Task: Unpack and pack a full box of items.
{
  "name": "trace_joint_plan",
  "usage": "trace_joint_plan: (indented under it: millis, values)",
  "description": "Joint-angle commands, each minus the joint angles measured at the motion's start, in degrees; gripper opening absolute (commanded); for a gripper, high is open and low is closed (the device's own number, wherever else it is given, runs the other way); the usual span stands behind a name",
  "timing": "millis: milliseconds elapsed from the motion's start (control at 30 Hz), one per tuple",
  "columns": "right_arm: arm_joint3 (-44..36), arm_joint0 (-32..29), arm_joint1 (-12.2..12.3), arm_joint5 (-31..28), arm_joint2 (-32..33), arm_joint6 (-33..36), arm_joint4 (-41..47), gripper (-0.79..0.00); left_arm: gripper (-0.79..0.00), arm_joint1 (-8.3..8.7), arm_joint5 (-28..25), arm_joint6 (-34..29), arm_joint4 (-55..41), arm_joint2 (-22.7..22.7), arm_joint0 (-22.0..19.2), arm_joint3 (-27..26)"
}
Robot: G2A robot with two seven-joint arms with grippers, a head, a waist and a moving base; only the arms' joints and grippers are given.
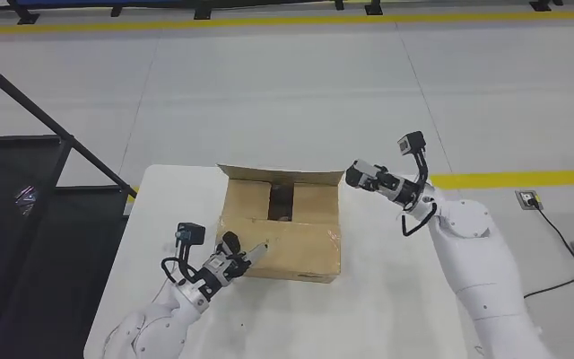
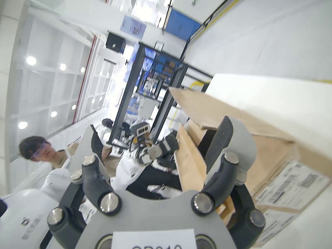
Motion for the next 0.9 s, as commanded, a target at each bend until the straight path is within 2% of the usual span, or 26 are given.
trace_joint_plan:
  millis: [0, 100, 167, 233, 267, 367, 500, 600, 700, 867]
  values:
    - [-2.6, -1.3, -0.1, -0.1, -0.2, -5.7, -1.9, 0.0, 0.0, 0.0, 0.0, 0.0, 0.0, 0.0, 0.0, 0.0]
    - [-5.7, -2.7, -0.3, 0.4, -0.7, -10.0, -2.2, 0.0, 0.0, 0.01, -0.1, 0.0, -0.2, -0.1, 0.3, -0.4]
    - [-6.5, -2.5, -0.5, 2.5, -2.3, -8.8, -2.5, 0.0, 0.0, 0.02, -0.2, 0.0, -0.3, -0.1, 0.5, -0.7]
    - [-6.5, -1.5, -0.6, 4.8, -4.0, -4.8, -1.9, 0.0, 0.0, 0.03, -0.2, 0.0, -0.4, -0.2, 0.6, -0.8]
    - [-6.0, -0.4, -0.7, 6.1, -5.2, 0.4, 0.2, 0.0, 0.0, 0.03, -0.2, 0.0, -0.4, -0.2, 0.7, -0.9]
    - [-3.5, 1.9, -0.7, 8.8, -6.5, 9.3, 3.7, 0.0, 0.0, 0.03, -0.3, 0.1, -0.3, -0.2, 0.8, -1.0]
    - [-1.1, 3.3, -0.4, 11.2, -7.3, 16.7, 5.3, 0.0, 0.0, -0.02, -0.2, 0.7, 0.2, 0.1, 0.7, -0.9]
    - [0.3, 4.0, -0.2, 15.1, -8.2, 16.4, 2.3, 0.0, 0.0, -0.1, 0.1, 0.9, 0.3, 0.6, 0.4, -0.5]
    - [0.3, 3.0, -0.3, 15.1, -8.2, 10.9, 2.0, 0.0, 0.0, -0.19, 0.3, 0.9, 0.4, 1.1, -0.2, 0.0]
    - [1.6, 3.1, -0.4, 19.3, -9.1, 13.7, 4.8, 0.0, 0.0, -0.35, 0.9, 1.1, 0.6, 1.9, -1.0, 0.6]
